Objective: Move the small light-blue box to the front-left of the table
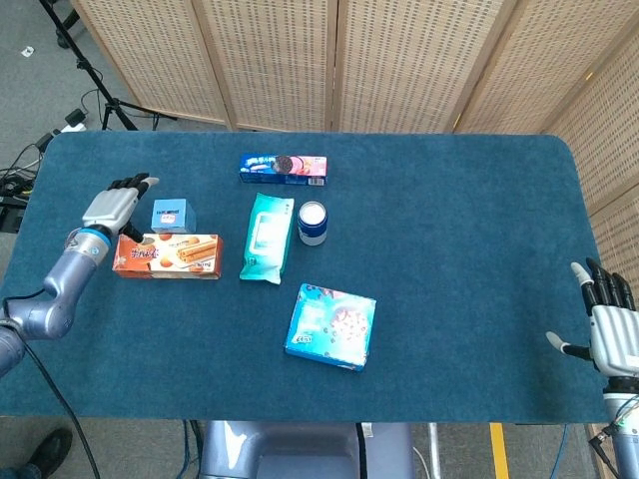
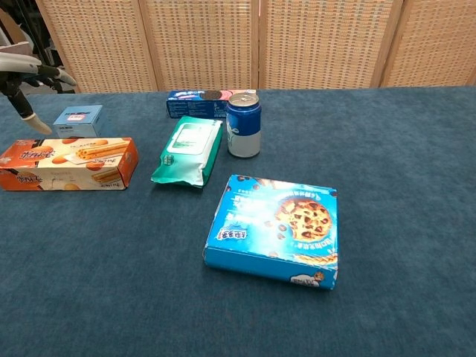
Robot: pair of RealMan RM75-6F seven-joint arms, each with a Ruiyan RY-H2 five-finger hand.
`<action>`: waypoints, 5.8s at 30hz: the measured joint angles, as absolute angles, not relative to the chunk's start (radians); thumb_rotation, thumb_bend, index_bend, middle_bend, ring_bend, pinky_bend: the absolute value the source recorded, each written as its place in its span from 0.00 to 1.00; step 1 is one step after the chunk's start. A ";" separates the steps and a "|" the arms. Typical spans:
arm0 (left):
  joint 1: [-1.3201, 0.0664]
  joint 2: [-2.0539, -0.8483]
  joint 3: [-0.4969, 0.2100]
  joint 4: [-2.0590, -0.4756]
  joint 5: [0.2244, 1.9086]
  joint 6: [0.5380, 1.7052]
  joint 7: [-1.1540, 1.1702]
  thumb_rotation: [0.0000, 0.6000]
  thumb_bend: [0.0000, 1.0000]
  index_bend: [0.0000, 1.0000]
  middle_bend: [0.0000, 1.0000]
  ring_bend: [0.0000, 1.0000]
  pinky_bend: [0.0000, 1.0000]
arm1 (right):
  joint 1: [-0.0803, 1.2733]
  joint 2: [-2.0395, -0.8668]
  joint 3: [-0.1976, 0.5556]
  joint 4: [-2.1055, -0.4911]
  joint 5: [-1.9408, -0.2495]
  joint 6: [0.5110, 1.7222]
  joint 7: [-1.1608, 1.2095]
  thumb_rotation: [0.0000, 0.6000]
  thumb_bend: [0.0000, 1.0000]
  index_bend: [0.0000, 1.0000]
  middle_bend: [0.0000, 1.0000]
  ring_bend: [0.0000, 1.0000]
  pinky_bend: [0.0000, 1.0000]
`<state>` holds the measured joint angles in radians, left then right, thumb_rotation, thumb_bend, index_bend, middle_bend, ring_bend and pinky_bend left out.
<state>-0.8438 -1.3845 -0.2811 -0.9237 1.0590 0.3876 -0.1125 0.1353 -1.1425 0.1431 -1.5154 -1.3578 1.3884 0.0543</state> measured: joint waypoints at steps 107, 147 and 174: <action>-0.383 -1.172 0.103 -1.427 1.614 1.068 -0.335 1.00 0.17 0.55 0.47 0.42 0.40 | 0.084 -1.072 0.123 -1.542 -1.452 1.486 0.240 1.00 0.00 0.00 0.00 0.00 0.00; -0.787 -1.013 0.231 -1.402 1.685 0.630 -1.022 1.00 0.20 0.00 0.00 0.00 0.00 | 0.093 -1.082 0.121 -1.552 -1.446 1.469 0.198 1.00 0.00 0.00 0.00 0.00 0.00; -0.469 -1.140 0.135 -1.494 1.472 1.014 -0.306 1.00 0.16 0.00 0.00 0.00 0.00 | 0.086 -1.070 0.120 -1.544 -1.455 1.478 0.244 1.00 0.00 0.00 0.00 0.00 0.00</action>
